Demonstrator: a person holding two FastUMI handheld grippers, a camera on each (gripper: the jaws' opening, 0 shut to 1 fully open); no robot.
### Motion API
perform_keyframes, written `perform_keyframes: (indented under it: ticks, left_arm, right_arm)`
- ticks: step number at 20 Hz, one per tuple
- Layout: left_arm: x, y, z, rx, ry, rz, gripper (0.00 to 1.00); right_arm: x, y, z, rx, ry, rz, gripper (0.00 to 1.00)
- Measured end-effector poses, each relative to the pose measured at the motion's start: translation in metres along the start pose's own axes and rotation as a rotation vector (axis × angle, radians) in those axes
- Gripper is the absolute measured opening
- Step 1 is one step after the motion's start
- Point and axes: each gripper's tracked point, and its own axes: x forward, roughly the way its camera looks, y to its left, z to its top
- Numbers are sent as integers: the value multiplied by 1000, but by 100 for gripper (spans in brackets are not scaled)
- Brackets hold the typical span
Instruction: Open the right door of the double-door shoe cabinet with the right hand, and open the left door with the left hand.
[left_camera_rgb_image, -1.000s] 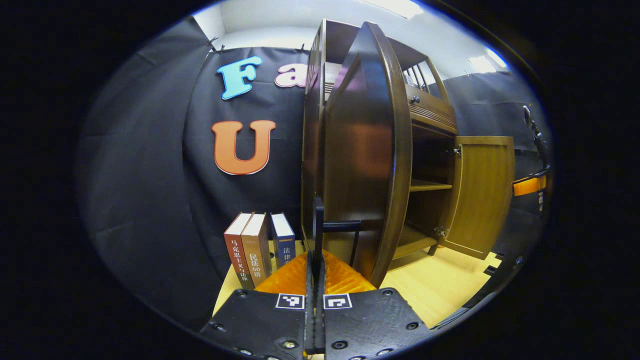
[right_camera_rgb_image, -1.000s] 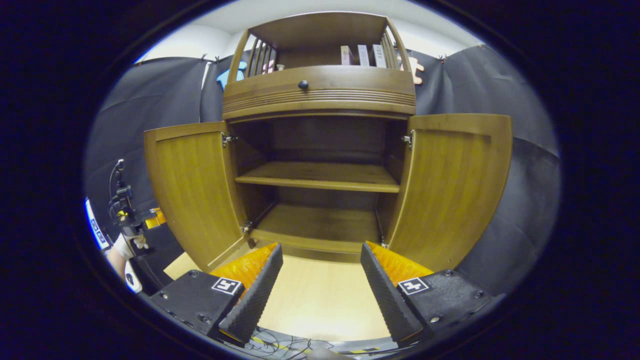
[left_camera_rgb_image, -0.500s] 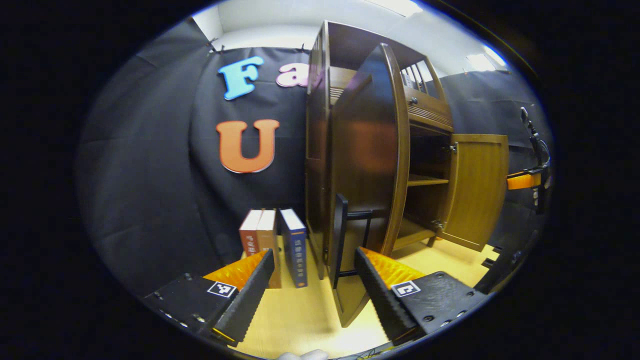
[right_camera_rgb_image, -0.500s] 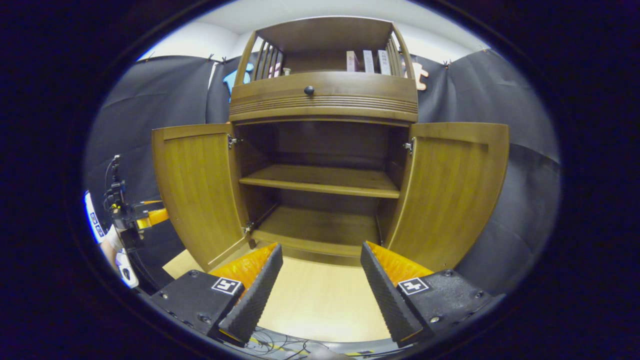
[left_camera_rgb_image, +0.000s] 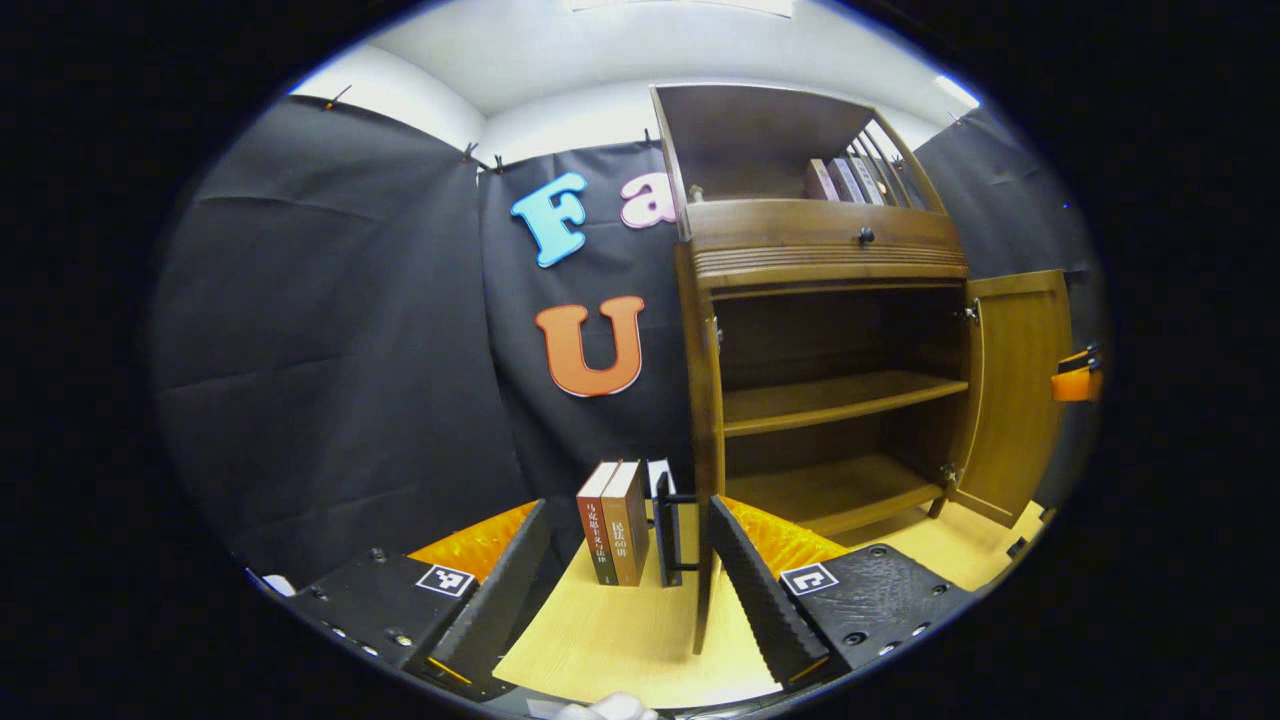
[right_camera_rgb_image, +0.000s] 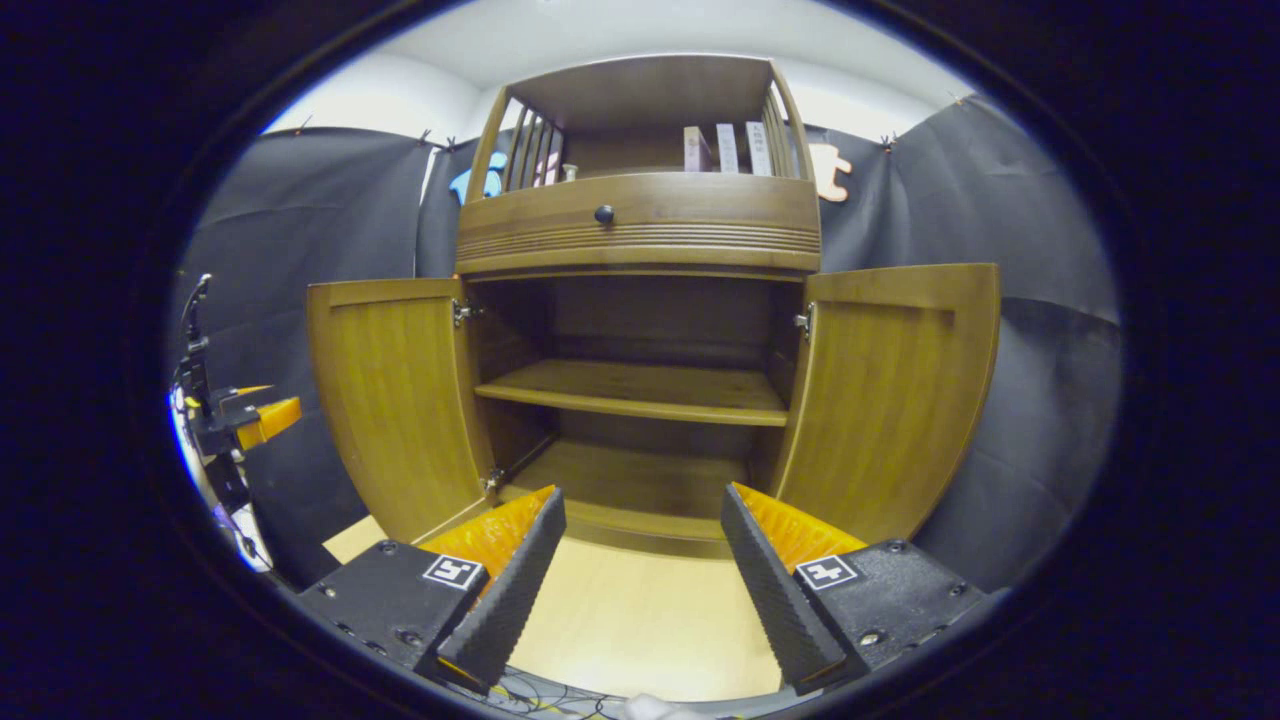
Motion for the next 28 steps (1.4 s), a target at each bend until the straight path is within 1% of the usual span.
perform_keyframes:
  ticks: [1, 2, 3, 4, 5, 6, 7, 10, 13, 14, 15, 16, 18, 19, 20, 21, 25, 26, 28]
  left_arm:
    - [-6, -7, 7, 14, -5, 20, 95]
    - [-9, -16, 11, 19, 5, 41, 96]
    - [-11, -28, 15, 14, 14, 49, 96]
    - [-13, -40, 17, 0, 24, 46, 96]
    - [-12, -55, 23, -20, 27, 38, 93]
    - [-12, -70, 28, -38, 20, 36, 96]
    - [-11, -84, 28, -46, 22, 27, 96]
    - [-11, -113, 28, -24, 29, 37, 96]
    - [-14, -145, 28, -42, 33, 3, 96]
    - [-17, -152, 27, -41, 37, -5, 100]
    - [-20, -155, 27, -41, 35, -4, 96]
    - [-22, -159, 27, -45, 31, -6, 96]
    - [-24, -168, 32, -61, 21, -24, 96]
    - [-24, -174, 34, -62, 14, -37, 100]
    - [-23, -178, 36, -61, 13, -46, 96]
    - [-23, -182, 38, -61, 11, -56, 96]
    - [-20, -191, 44, -59, 6, -96, 96]
    - [-19, -193, 45, -58, 6, -104, 100]
    - [-19, -194, 44, -58, 6, -121, 100]
  right_arm:
    - [-1, -5, 3, 5, -6, 2, 100]
    - [-2, -11, 6, 10, -12, 1, 99]
    - [-3, -17, 9, 14, -19, 2, 99]
    - [-5, -23, 12, 18, -28, 1, 99]
    - [-6, -29, 16, 21, -37, -2, 99]
    - [-8, -37, 19, 23, -47, -8, 99]
    - [-9, -44, 21, 25, -55, -15, 99]
    - [-14, -61, 21, 39, -60, -34, 99]
    - [-19, -76, 13, 49, -53, -59, 99]
    - [-21, -81, 10, 53, -49, -68, 99]
    - [-22, -84, 7, 57, -43, -77, 99]
    - [-23, -86, 4, 63, -40, -82, 99]
    - [-25, -90, 2, 72, -36, -92, 99]
    - [-26, -93, 2, 74, -39, -99, 99]
    - [-28, -95, 2, 77, -41, -107, 99]
    - [-28, -96, 2, 79, -42, -112, 99]
    - [-32, -98, 5, 88, -53, -129, 99]
    - [-33, -98, 5, 90, -56, -133, 99]
    - [-35, -102, 8, 92, -67, -150, 99]
